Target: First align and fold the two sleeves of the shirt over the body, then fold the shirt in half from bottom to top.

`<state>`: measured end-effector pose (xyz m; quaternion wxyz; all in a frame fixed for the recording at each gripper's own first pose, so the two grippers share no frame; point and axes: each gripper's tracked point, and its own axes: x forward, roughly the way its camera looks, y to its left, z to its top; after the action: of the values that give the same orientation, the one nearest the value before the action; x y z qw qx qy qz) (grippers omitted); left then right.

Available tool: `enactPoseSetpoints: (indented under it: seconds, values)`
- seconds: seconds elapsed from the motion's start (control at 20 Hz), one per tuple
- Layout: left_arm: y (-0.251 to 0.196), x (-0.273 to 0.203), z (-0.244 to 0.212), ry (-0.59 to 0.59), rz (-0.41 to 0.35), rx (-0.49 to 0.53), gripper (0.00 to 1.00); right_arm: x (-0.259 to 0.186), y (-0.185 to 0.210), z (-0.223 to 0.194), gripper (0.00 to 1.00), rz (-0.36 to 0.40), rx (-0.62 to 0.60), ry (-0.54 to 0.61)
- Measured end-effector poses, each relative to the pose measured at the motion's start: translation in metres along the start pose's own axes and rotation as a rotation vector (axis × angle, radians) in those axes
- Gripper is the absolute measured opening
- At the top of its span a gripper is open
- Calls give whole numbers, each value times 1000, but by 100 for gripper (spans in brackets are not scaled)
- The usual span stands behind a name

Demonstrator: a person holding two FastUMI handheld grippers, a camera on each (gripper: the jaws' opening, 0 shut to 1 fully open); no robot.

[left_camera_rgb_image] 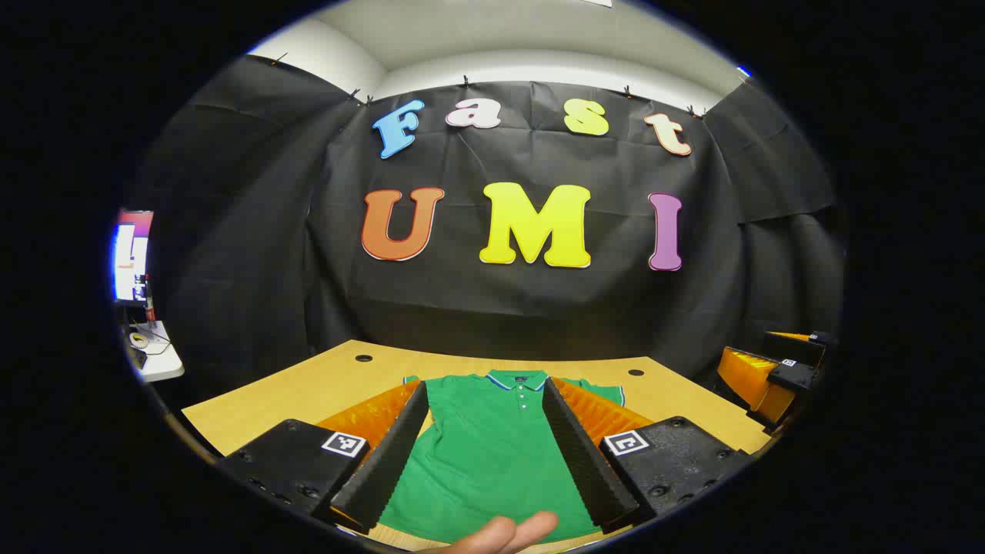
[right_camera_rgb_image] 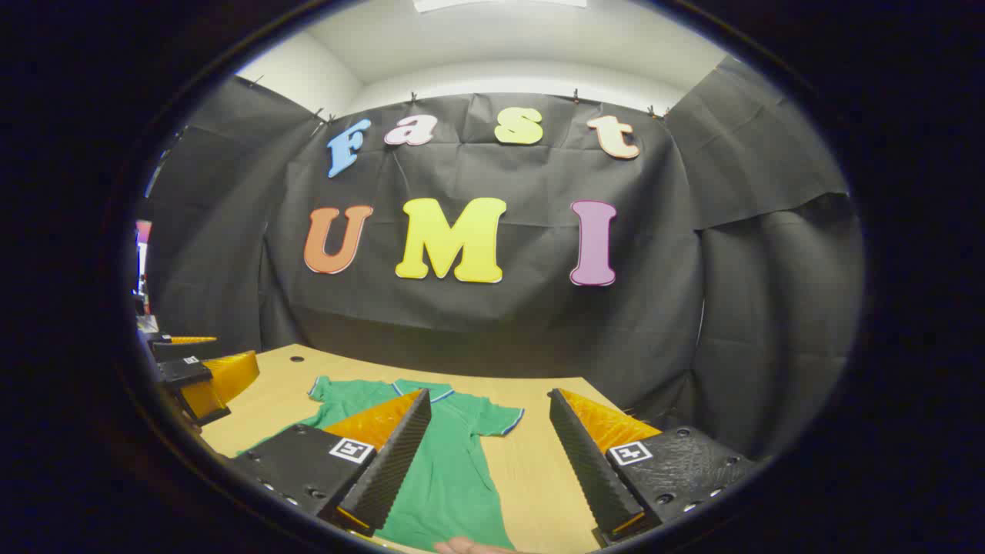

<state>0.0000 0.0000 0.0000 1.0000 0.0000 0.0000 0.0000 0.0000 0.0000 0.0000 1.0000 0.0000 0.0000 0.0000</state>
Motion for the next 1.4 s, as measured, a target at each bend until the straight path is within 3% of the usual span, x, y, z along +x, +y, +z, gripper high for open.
enactPoseSetpoints:
  seconds: [0.4,0.9,1.15,1.25,1.4]
  values:
    - [-4,0,1,-8,-23,15,96,16,-5,-9,95,-25,9,47]
    - [0,8,-11,27,-12,14,96,37,-4,-31,95,4,42,134]
    - [-6,14,-23,55,-22,38,96,95,-7,-46,97,8,71,184]
    - [-4,18,-26,54,-17,56,96,125,-12,-63,93,2,97,232]
    - [2,27,-34,71,5,76,96,172,-16,-98,95,4,98,331]
